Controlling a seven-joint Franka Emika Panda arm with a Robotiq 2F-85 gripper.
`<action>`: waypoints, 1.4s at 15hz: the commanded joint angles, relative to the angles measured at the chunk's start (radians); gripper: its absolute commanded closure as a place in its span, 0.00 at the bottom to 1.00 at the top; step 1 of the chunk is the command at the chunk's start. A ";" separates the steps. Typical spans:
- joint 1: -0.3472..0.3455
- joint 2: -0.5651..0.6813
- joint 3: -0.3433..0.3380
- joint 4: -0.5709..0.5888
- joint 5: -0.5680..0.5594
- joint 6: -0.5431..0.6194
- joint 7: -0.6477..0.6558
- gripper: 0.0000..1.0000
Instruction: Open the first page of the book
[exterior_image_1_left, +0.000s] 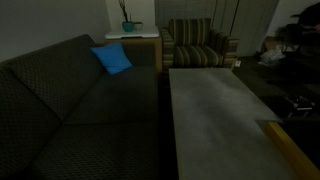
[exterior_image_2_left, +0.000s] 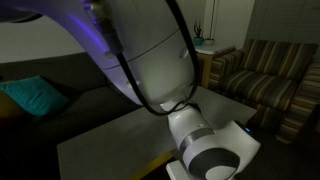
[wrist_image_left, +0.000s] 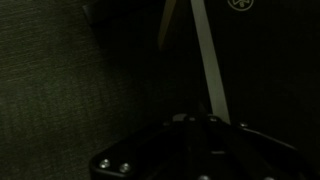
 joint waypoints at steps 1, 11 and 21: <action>-0.047 -0.001 0.046 0.026 0.039 -0.075 -0.083 1.00; -0.109 -0.003 0.120 0.069 0.113 -0.243 -0.269 1.00; -0.062 -0.004 0.173 0.167 0.118 -0.330 -0.364 1.00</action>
